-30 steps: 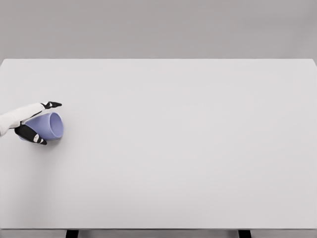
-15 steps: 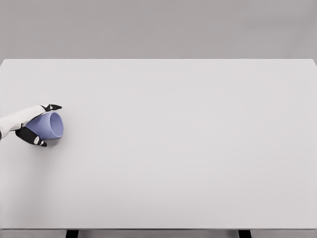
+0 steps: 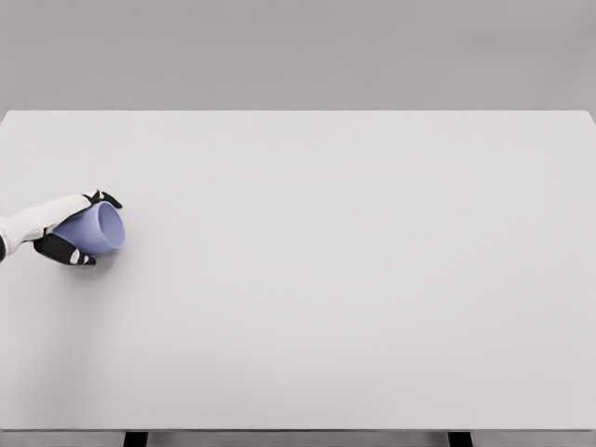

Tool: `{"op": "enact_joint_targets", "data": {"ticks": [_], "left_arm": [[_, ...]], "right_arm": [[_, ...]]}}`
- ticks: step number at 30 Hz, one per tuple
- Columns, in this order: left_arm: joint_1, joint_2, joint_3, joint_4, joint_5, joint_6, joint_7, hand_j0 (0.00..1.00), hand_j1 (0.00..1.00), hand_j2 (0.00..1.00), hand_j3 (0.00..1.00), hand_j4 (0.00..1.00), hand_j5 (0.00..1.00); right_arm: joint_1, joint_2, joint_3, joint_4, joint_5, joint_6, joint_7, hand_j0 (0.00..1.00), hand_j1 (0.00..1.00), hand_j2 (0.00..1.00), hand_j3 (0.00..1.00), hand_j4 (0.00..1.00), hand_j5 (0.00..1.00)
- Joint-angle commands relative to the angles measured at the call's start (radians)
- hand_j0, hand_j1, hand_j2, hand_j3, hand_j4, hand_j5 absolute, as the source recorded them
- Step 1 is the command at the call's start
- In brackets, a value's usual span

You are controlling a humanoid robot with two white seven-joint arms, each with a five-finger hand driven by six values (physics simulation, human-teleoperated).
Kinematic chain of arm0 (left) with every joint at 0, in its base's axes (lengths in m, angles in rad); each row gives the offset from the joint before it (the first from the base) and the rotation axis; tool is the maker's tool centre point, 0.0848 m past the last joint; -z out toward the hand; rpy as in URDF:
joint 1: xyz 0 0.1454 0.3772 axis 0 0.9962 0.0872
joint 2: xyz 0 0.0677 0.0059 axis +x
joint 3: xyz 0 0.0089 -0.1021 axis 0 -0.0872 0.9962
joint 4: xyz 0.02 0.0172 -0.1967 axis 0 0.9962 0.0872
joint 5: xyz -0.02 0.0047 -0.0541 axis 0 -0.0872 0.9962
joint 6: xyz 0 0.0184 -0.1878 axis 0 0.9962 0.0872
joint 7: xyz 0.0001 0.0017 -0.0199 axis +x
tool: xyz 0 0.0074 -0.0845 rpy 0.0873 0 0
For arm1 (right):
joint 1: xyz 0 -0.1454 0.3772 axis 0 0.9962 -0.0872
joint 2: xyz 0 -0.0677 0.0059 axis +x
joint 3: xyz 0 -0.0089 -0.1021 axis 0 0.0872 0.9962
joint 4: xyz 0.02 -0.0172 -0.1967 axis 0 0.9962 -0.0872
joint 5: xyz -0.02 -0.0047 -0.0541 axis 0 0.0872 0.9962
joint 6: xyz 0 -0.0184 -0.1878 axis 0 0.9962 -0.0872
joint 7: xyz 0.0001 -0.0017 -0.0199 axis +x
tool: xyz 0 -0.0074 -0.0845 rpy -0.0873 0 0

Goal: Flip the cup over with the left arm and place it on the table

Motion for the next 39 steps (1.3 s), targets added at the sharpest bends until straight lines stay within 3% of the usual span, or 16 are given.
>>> {"op": "enact_joint_targets", "data": {"ticks": [1, 5, 12, 14, 20, 22, 32, 37, 39], "left_arm": [[0.000, 0.004, 0.001, 0.000, 0.012, -0.054, 0.009, 0.52, 0.52, 0.52, 0.52, 0.52, 0.52], [-0.012, 0.029, 0.002, 0.000, 0.106, -0.163, 0.009, 0.53, 0.53, 0.53, 0.53, 0.53, 0.53], [-0.015, 0.041, 0.008, -0.001, 0.170, -0.275, 0.006, 0.55, 0.55, 0.55, 0.55, 0.55, 0.55], [-0.014, 0.050, 0.008, 0.002, 0.238, -0.321, 0.005, 0.56, 0.56, 0.56, 0.56, 0.56, 0.56], [-0.009, 0.049, 0.008, 0.000, 0.304, -0.364, 0.000, 0.57, 0.57, 0.57, 0.57, 0.57, 0.57], [-0.008, 0.049, 0.008, 0.002, 0.367, -0.404, -0.014, 0.57, 0.57, 0.57, 0.57, 0.57, 0.57], [0.009, -0.039, 0.031, 0.002, 0.540, -0.478, -0.191, 0.58, 0.58, 0.58, 0.58, 0.58, 0.58], [0.008, -0.135, 0.088, 0.037, 0.649, -0.466, -0.414, 0.57, 0.57, 0.57, 0.57, 0.57, 0.57], [-0.005, -0.140, 0.088, 0.038, 0.676, -0.464, -0.457, 0.58, 0.58, 0.58, 0.58, 0.58, 0.58]], "right_arm": [[0.000, 0.000, 0.000, 0.000, 0.000, 0.000, 0.000, 1.00, 1.00, 1.00, 1.00, 1.00, 1.00], [0.000, 0.000, 0.000, 0.000, 0.000, 0.000, 0.000, 1.00, 1.00, 1.00, 1.00, 1.00, 1.00], [0.000, 0.000, 0.000, 0.000, 0.000, 0.000, 0.000, 1.00, 1.00, 1.00, 1.00, 1.00, 1.00], [0.000, 0.000, 0.000, 0.000, 0.000, 0.000, 0.000, 1.00, 1.00, 1.00, 1.00, 1.00, 1.00], [0.000, 0.000, 0.000, 0.000, 0.000, 0.000, 0.000, 1.00, 1.00, 1.00, 1.00, 1.00, 1.00], [0.000, 0.000, 0.000, 0.000, 0.000, 0.000, 0.000, 1.00, 1.00, 1.00, 1.00, 1.00, 1.00], [0.000, 0.000, 0.000, 0.000, 0.000, 0.000, 0.000, 1.00, 1.00, 1.00, 1.00, 1.00, 1.00], [0.000, 0.000, 0.000, 0.000, 0.000, 0.000, 0.000, 1.00, 1.00, 1.00, 1.00, 1.00, 1.00], [0.000, 0.000, 0.000, 0.000, 0.000, 0.000, 0.000, 1.00, 1.00, 1.00, 1.00, 1.00, 1.00]]}}
